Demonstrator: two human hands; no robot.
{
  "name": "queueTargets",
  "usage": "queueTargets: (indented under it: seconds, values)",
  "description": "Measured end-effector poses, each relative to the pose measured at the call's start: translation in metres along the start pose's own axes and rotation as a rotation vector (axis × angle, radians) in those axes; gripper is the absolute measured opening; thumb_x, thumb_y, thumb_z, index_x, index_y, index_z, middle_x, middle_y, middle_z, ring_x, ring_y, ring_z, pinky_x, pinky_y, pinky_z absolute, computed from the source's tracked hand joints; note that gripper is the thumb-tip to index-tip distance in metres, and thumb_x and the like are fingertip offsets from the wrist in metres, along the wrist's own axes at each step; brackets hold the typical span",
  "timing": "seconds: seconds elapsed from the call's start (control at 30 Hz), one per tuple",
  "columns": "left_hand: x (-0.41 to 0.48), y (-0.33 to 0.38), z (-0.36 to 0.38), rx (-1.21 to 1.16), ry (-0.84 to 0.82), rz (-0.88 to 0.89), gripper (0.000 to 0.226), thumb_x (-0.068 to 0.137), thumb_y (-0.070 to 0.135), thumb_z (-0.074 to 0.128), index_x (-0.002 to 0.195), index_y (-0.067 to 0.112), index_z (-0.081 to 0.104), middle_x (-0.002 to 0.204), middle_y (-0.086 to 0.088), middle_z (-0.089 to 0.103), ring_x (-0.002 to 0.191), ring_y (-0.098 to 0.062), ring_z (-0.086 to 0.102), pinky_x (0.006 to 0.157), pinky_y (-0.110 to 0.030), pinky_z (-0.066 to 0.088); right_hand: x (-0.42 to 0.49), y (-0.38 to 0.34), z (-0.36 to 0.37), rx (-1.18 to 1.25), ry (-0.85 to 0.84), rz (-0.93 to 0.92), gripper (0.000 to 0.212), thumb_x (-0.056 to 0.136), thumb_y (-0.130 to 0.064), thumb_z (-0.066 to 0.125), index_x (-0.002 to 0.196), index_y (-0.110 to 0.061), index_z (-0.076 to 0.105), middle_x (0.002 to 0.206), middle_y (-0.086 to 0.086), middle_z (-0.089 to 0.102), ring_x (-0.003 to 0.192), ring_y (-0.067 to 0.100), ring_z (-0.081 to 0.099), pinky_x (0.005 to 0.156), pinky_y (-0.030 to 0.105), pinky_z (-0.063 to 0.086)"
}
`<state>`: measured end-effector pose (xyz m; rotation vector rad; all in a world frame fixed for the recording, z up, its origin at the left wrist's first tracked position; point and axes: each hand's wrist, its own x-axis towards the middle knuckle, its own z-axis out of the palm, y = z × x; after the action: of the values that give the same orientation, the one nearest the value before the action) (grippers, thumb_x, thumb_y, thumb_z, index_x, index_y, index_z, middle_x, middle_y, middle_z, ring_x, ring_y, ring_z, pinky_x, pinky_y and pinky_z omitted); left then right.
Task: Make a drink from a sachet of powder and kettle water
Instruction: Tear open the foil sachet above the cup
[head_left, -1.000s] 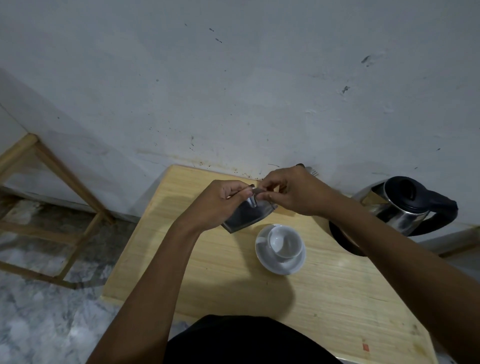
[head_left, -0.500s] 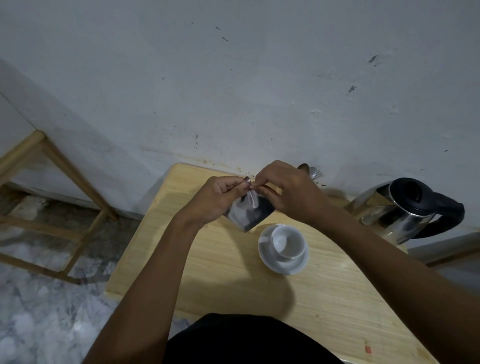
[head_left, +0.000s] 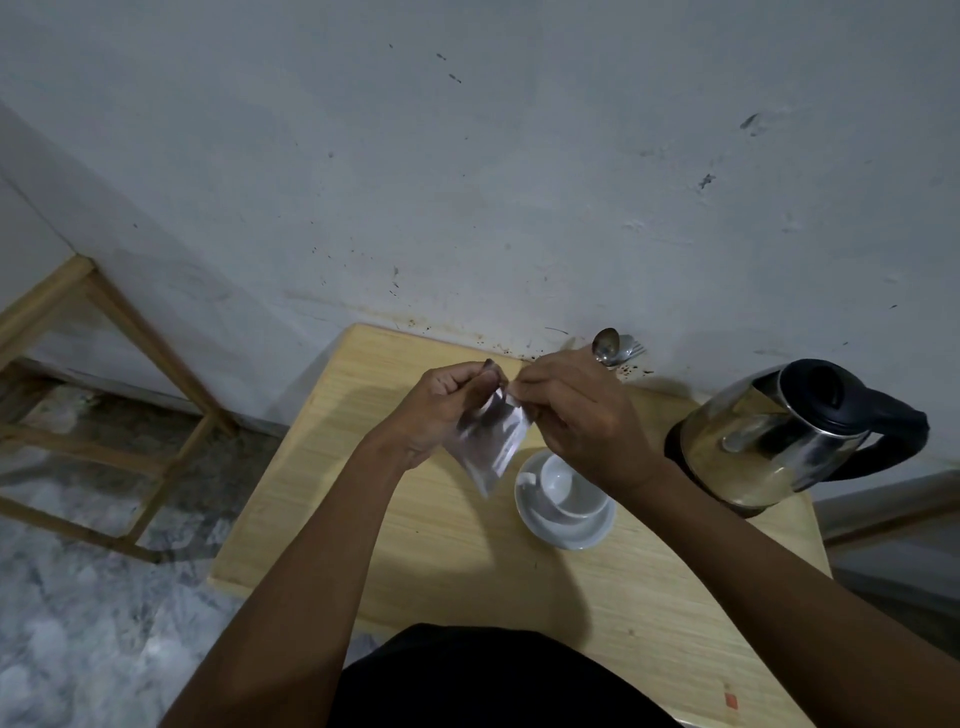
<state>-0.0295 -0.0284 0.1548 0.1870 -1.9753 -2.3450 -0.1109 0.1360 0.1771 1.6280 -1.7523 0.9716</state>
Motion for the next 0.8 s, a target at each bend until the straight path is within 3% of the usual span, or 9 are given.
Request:
queueTargets:
  seconds: [0.13,0.2,0.3,0.37,0.5,0.6,0.7,0.8]
  values:
    - [0.003,-0.003,-0.010,-0.013,0.019,-0.063,0.020,0.090,0.029,0.055,0.088,0.015,0.069,0.076,0.009,0.066,0.075,-0.002,0.057,0.074,-0.019,0.045,-0.003,-0.001,0.000,0.073,-0.034,0.061,0.007,0.090,-0.001,0.065,0.087,0.003,0.071,0.086,0.015,0.071,0.084,0.024,0.063,0.082,0.030,0.049]
    - [0.004,-0.003,-0.013,0.004,0.054,-0.072,0.019,0.092,0.027,0.055,0.091,0.014,0.069,0.073,0.011,0.065,0.072,0.000,0.057,0.073,-0.017,0.045,-0.011,-0.002,0.000,0.090,-0.027,0.122,0.005,0.086,0.000,0.068,0.087,0.004,0.071,0.086,0.014,0.071,0.084,0.022,0.062,0.084,0.025,0.046]
    - [0.002,-0.006,-0.020,0.011,0.118,-0.079,0.020,0.087,0.034,0.059,0.085,0.020,0.073,0.072,0.002,0.059,0.071,-0.011,0.050,0.069,-0.024,0.040,-0.019,-0.010,-0.002,0.120,0.048,0.242,0.006,0.085,0.000,0.067,0.086,0.004,0.071,0.085,0.013,0.072,0.086,0.018,0.062,0.086,0.019,0.044]
    - [0.002,-0.009,-0.022,-0.015,0.138,-0.098,0.020,0.083,0.037,0.061,0.082,0.022,0.075,0.075,0.005,0.065,0.078,-0.014,0.052,0.072,-0.027,0.040,-0.023,-0.015,-0.002,0.162,0.111,0.325,0.005,0.084,-0.001,0.067,0.088,0.001,0.070,0.085,0.007,0.070,0.086,0.015,0.063,0.083,0.021,0.047]
    - [0.004,-0.015,-0.021,0.013,0.178,-0.109,0.021,0.093,0.027,0.056,0.082,0.024,0.074,0.069,0.012,0.061,0.069,-0.007,0.049,0.060,-0.019,0.039,-0.028,-0.030,-0.002,0.229,0.238,0.523,0.011,0.087,-0.005,0.062,0.095,-0.013,0.064,0.087,-0.006,0.065,0.090,-0.004,0.060,0.080,0.016,0.047]
    - [0.002,-0.018,-0.029,-0.011,0.267,-0.123,0.020,0.096,0.023,0.053,0.086,0.020,0.071,0.070,0.016,0.064,0.068,-0.001,0.053,0.057,-0.013,0.043,-0.030,-0.040,-0.009,0.255,0.317,0.661,0.012,0.087,-0.008,0.061,0.094,-0.017,0.065,0.087,-0.006,0.065,0.087,-0.004,0.062,0.078,0.013,0.047]
    - [-0.002,-0.020,-0.038,0.029,0.274,-0.145,0.020,0.095,0.026,0.056,0.095,0.016,0.073,0.075,0.001,0.063,0.064,-0.011,0.053,0.054,-0.021,0.043,-0.030,-0.045,-0.008,0.292,0.173,0.856,0.005,0.090,-0.016,0.063,0.092,-0.019,0.066,0.087,-0.013,0.066,0.082,-0.004,0.063,0.074,0.009,0.046]
    - [-0.008,-0.021,-0.041,0.135,0.285,-0.151,0.025,0.095,0.026,0.056,0.106,0.011,0.072,0.077,0.012,0.069,0.071,-0.004,0.061,0.060,-0.013,0.048,-0.035,-0.042,0.007,0.349,-0.003,1.107,0.009,0.094,-0.017,0.062,0.088,-0.022,0.067,0.078,-0.011,0.068,0.072,-0.005,0.062,0.066,0.006,0.045]
